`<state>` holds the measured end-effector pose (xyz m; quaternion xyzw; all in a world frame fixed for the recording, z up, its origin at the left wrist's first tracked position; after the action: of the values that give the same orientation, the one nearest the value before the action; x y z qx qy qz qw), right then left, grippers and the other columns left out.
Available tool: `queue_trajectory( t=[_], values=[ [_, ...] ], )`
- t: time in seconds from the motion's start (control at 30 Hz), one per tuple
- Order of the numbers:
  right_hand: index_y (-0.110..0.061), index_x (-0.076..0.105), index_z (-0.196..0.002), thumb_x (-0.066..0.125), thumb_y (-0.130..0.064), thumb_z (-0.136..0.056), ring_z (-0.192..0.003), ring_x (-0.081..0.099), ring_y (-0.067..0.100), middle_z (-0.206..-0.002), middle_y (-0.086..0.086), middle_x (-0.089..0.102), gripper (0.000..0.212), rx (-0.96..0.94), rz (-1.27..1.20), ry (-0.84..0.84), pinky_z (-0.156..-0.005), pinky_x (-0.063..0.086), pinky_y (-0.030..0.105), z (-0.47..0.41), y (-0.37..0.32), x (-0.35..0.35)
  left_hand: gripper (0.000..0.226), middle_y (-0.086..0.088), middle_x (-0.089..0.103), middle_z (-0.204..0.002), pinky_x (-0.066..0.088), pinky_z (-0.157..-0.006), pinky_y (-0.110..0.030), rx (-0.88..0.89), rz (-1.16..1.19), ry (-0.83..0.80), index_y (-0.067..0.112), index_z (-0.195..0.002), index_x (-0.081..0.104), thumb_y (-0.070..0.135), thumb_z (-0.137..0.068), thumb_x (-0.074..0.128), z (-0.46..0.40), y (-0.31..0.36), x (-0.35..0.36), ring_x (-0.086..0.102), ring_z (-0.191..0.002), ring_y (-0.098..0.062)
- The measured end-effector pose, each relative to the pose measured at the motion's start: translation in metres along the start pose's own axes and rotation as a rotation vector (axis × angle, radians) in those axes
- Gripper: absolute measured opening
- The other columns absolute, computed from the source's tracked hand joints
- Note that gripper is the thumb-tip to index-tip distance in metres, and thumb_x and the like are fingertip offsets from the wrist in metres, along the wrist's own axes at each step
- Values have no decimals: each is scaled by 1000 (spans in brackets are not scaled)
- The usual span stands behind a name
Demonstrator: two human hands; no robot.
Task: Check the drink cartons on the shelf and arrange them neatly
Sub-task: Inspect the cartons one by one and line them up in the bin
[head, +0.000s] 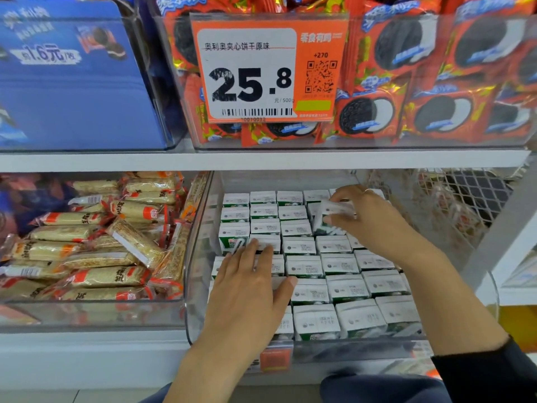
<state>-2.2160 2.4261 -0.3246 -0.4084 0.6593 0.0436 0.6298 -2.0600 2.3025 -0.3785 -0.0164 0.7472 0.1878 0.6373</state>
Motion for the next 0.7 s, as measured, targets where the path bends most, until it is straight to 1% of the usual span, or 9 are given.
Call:
queue_trajectory(
  t=[0.1,0.2,0.27,0.33,0.4,0.5,0.57,0.63,0.7],
  values=[
    [-16,51,-121,59,-31,-91,-78,55,19,-96,-3,59,34,-18,-149,175,-64,44,34,20,1,-25,68,3,5,-161,0,-118,-28,-3,7,0,28,-152,12,63,-94,21,-1,0,-1,6,-147,-15],
    [-21,54,-116,58,-33,-91,-91,57,11,-101,-12,60,28,64,-457,344,-74,47,21,42,17,-48,68,4,8,-161,2,-118,-27,7,12,17,28,-152,15,63,-94,23,-1,1,-3,8,-147,-14],
    [-22,61,-107,60,-35,-90,-91,62,11,-94,-11,65,21,150,-673,390,-77,50,25,55,28,-54,68,5,8,-161,3,-118,-27,8,25,19,28,-152,15,63,-94,24,-1,1,-3,9,-147,-14],
    [-21,66,-96,63,-38,-84,-79,66,8,-79,-10,69,21,254,-913,350,-70,53,25,67,32,-43,65,6,13,-160,9,-117,-27,10,45,45,29,-151,19,61,-94,28,0,1,-6,15,-146,-14],
    [-19,70,-78,65,-38,-74,-64,65,5,-66,-7,68,20,330,-1096,278,-58,53,18,78,28,-24,57,7,28,-155,27,-112,-27,15,134,133,29,-147,31,52,-95,39,0,2,-17,31,-139,-13],
    [-21,69,-59,67,-39,-68,-57,63,7,-61,-3,66,20,406,-1223,184,-51,50,18,89,16,2,38,13,55,-132,41,-89,-12,-7,454,292,31,-132,53,37,-94,51,3,-1,-39,52,-118,-3],
    [-19,69,-63,68,-38,-69,-58,64,10,-64,1,67,19,429,-1276,147,-51,51,20,88,8,14,26,25,63,-115,39,-82,-1,-13,716,280,41,-118,60,40,-92,54,4,0,-42,56,-107,8],
    [-14,70,-73,69,-37,-69,-64,67,14,-71,4,70,23,435,-1318,124,-55,54,23,85,0,21,21,31,64,-108,41,-81,-1,24,933,200,47,-108,62,52,-88,54,6,9,-41,58,-103,11],
    [-9,71,-84,69,-37,-67,-71,69,17,-78,7,72,32,449,-1340,106,-59,56,24,82,-4,26,30,33,61,-113,43,-82,-4,75,1015,120,51,-112,59,61,-84,58,8,21,-39,58,-104,10]
  ],
)
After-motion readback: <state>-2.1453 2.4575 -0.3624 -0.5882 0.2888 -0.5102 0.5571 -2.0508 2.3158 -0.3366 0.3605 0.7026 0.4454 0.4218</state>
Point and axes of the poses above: each hand's wrist, its own z-axis away from the middle knuckle, its own x-axis out of the palm, y = z × x, the point moved 10 cm from there along -z, towards the middle knuckle
